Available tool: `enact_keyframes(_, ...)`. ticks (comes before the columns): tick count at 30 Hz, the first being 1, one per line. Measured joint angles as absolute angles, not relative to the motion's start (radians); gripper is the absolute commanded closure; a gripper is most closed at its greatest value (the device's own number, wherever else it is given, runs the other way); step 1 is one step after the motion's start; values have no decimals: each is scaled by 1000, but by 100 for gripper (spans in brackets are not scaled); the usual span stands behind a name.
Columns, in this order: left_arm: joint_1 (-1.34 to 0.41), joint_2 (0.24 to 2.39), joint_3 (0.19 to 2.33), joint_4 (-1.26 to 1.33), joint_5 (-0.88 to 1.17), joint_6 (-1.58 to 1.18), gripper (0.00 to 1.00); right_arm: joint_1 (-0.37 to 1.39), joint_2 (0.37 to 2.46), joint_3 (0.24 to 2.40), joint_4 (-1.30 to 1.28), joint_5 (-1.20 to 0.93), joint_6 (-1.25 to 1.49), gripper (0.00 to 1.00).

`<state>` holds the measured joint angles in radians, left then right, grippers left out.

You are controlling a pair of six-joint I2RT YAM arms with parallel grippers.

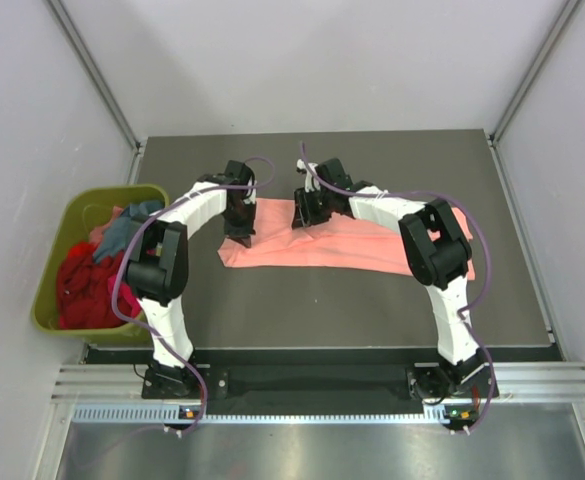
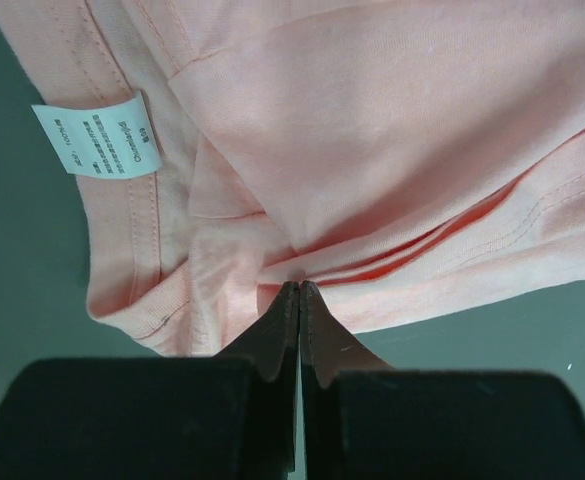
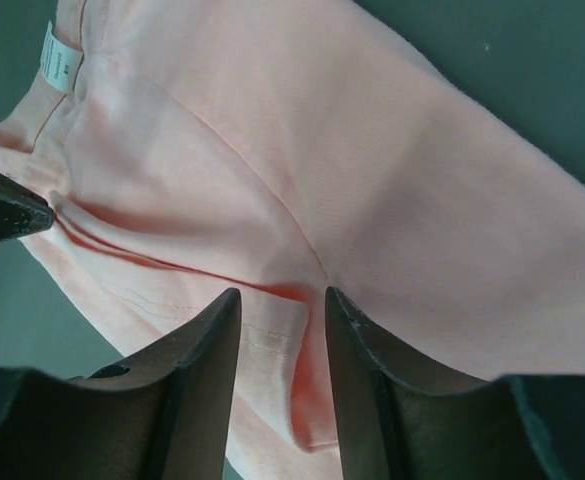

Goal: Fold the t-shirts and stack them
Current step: Fold the tshirt

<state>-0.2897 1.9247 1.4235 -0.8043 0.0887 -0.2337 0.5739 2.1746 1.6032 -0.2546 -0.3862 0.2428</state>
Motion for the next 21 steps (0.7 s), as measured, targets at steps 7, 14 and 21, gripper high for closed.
enact_keyframes(7, -290, 1931, 1448, -804, 85, -234, 100, 574, 2175, 1568, -255, -398, 227, 100)
enact_keyframes(14, -290, 1951, 1491, -809, 54, -234, 100, 574, 2163, 1529, -232, -378, 228, 100)
enact_keyframes(21, -290, 1958, 1536, -812, 27, -233, 100, 573, 2130, 1501, -216, -349, 231, 100)
